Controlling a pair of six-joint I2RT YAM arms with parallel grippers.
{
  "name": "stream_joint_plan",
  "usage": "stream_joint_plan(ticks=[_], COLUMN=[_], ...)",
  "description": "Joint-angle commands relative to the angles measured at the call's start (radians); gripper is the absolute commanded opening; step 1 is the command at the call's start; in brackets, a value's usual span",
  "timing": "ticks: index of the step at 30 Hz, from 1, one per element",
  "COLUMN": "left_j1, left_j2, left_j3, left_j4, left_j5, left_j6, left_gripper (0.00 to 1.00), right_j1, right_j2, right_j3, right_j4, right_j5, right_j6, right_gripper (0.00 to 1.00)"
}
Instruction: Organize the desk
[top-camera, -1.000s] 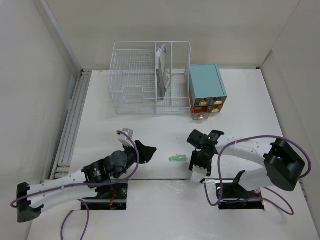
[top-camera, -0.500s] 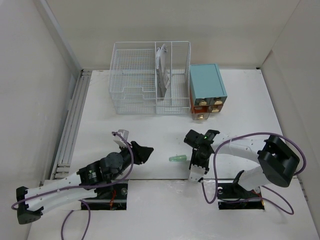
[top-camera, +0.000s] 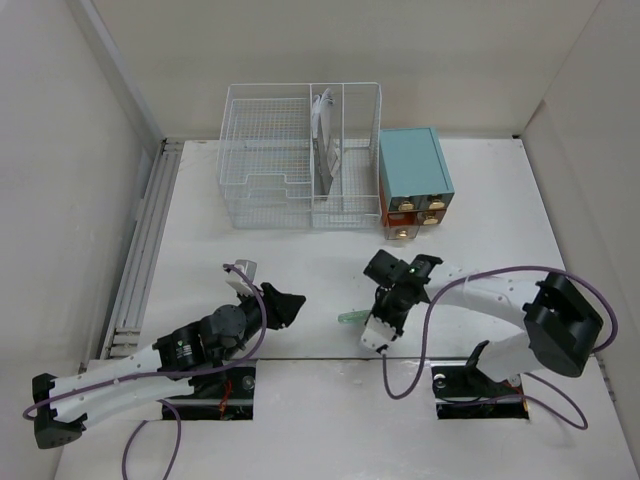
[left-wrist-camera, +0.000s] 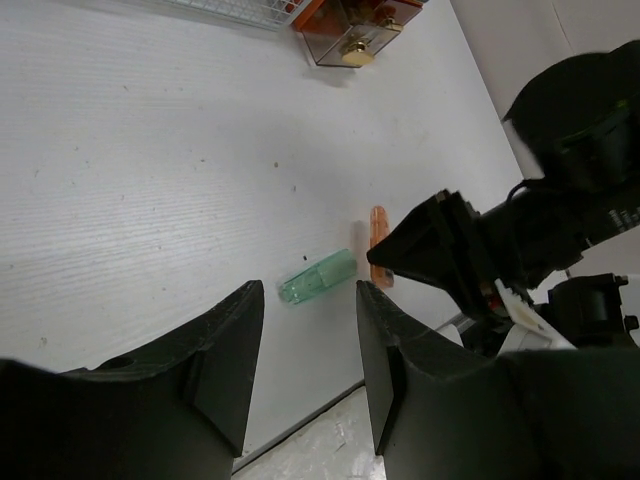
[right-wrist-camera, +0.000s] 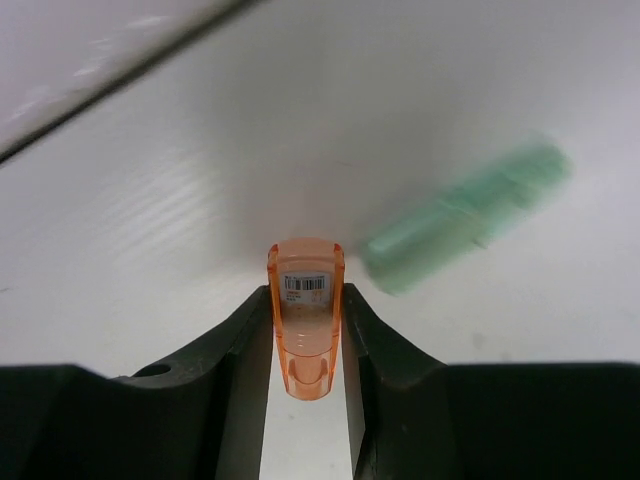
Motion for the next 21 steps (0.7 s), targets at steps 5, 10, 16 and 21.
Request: stream_joint_plan(ticks=[5, 10, 16, 21], left_j1=[-0.006, -0.006, -0.006, -0.006], left_j2=[-0.011, 0.012, 0.055, 0.098], left_j3=[0.012, 0.021, 0.021, 0.021], left_j4=[0.012, 0.041, 0.084, 0.124], left_j5=[-0.015, -0.015, 0.003, 0.003], left_j6=[0.0, 0.01, 0.01, 0.019], left_gripper=[0.39, 0.39, 0.39, 0.39], right_j1=[-0.135, -0.351, -0.638, -0.786], right_j2=[-0.168, -0.202, -0.224, -0.121], right_j3=[0.111, 0.102, 0.033, 0.094], right_j4=[0.35, 0.53, 0.693, 0.621], right_j5=[-0.18, -0.243, -0.515, -0.752], right_j6=[0.58, 0.812, 0.993, 0.893], right_gripper=[0.02, 0.0, 0.0, 0.0])
